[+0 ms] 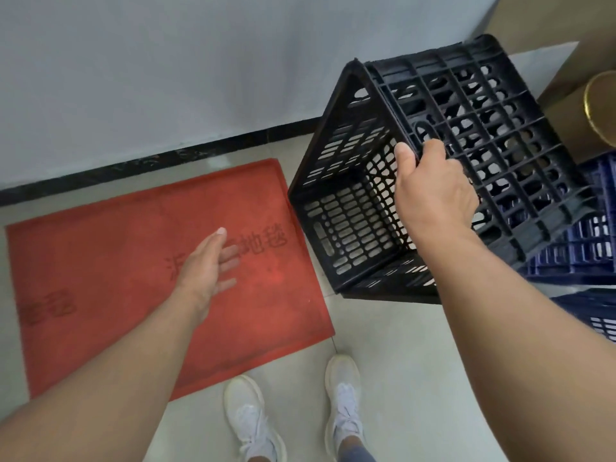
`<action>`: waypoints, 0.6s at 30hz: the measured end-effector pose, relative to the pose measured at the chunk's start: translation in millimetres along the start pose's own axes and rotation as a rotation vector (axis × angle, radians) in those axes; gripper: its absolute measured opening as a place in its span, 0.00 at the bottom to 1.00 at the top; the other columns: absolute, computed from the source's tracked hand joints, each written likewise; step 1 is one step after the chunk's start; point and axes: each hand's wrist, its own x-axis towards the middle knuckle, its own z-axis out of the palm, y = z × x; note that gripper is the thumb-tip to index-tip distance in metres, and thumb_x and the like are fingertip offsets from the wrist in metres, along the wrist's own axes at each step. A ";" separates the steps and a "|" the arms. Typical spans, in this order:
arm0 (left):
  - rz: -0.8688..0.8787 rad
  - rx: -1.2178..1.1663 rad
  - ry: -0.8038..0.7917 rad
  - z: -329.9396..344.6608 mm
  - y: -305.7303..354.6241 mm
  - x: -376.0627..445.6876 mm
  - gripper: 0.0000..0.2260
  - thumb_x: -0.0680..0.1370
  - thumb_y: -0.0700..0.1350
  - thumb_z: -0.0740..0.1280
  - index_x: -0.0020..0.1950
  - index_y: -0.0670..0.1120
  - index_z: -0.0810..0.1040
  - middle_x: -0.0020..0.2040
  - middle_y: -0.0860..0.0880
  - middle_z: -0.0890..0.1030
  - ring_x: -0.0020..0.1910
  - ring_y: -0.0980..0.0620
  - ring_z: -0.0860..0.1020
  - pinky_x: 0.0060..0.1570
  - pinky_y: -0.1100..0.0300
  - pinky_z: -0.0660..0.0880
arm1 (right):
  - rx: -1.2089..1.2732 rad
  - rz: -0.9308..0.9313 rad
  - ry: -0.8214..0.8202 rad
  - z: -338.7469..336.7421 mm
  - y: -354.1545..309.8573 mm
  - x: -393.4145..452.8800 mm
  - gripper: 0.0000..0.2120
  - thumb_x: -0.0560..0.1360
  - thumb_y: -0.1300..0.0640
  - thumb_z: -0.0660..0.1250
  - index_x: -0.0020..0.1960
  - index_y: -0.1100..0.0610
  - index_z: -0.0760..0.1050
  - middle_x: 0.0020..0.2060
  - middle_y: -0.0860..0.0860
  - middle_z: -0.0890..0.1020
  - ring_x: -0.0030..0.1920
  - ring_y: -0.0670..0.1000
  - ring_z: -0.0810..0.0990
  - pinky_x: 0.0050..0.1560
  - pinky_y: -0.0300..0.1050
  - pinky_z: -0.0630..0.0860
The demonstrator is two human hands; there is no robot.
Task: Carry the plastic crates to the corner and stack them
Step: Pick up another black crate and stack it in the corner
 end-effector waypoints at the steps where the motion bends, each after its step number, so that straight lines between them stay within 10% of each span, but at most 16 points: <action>1: 0.005 0.003 0.004 -3.9 -0.4 0.9 0.21 0.81 0.55 0.55 0.73 0.50 0.63 0.66 0.44 0.74 0.61 0.47 0.74 0.60 0.46 0.72 | 0.003 0.001 0.000 -3.2 -1.2 -0.1 0.26 0.80 0.40 0.47 0.65 0.58 0.67 0.58 0.62 0.77 0.58 0.65 0.75 0.52 0.56 0.67; 12: -0.068 0.104 0.282 -69.6 -24.1 19.1 0.28 0.81 0.57 0.53 0.78 0.47 0.54 0.78 0.47 0.57 0.76 0.46 0.57 0.71 0.50 0.55 | 0.606 0.151 -0.183 -54.5 -8.2 9.7 0.23 0.74 0.38 0.59 0.42 0.57 0.79 0.31 0.51 0.71 0.30 0.51 0.67 0.32 0.44 0.64; 18: -0.239 -0.092 0.399 -160.1 -74.4 55.6 0.36 0.70 0.68 0.62 0.68 0.45 0.71 0.64 0.41 0.76 0.60 0.37 0.76 0.60 0.39 0.71 | 0.861 0.280 -0.510 -23.3 -13.3 -2.3 0.21 0.78 0.39 0.55 0.40 0.54 0.73 0.20 0.47 0.65 0.17 0.45 0.60 0.18 0.33 0.57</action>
